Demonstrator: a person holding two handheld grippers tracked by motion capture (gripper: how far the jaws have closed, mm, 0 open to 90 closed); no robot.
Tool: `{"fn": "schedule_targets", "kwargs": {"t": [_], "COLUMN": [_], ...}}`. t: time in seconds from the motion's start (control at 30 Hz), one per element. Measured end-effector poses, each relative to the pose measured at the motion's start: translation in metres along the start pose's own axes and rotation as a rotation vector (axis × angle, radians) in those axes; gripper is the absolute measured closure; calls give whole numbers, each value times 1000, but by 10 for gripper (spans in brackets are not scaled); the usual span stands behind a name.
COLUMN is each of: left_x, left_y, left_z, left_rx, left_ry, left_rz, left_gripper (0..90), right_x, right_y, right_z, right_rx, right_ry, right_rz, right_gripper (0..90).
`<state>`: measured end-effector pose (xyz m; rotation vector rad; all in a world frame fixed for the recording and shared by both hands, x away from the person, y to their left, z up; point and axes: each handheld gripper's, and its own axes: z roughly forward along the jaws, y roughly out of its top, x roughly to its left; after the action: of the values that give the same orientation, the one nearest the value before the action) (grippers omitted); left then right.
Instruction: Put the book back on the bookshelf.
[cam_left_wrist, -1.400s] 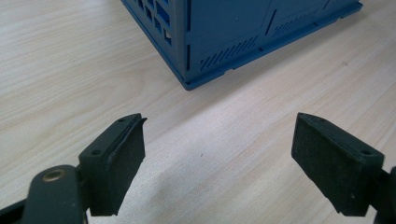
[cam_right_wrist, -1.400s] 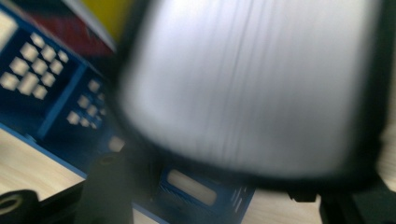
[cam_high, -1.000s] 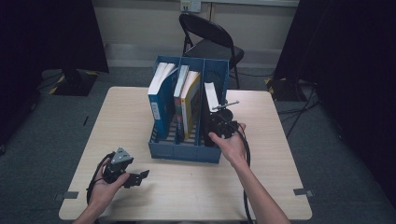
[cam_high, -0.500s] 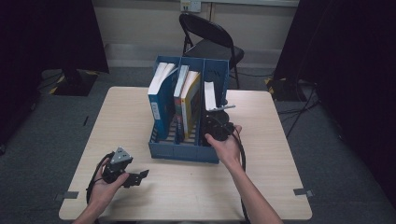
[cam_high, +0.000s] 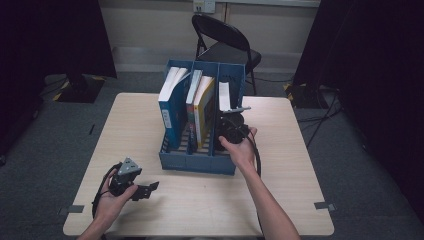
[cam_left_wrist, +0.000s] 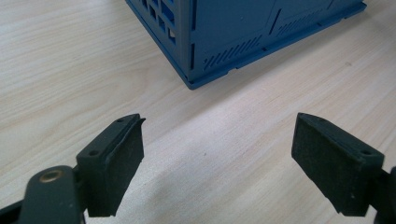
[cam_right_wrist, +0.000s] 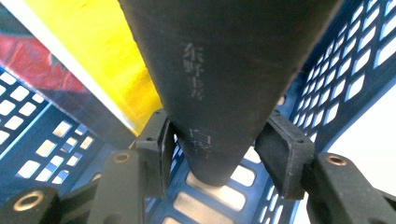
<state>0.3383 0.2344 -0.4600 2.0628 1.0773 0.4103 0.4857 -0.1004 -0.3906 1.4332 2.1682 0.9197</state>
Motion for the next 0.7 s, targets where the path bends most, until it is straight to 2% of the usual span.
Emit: {"fn": "schedule_targets", "kwargs": {"t": [0.2,0.7], "left_x": [1,3], "left_y": [1,1], "left_z": [0,2], "left_rx": [0,0], "left_ry": [3,6], "left_rz": [-3,-6], "left_gripper": [160,159], "right_x": [-1,-12], "right_y": [5,15], "right_z": [2,13], "right_rx": [19,18], "right_ry": [2,9], "right_rz": [-19,-33], "right_gripper": [481,484]}}
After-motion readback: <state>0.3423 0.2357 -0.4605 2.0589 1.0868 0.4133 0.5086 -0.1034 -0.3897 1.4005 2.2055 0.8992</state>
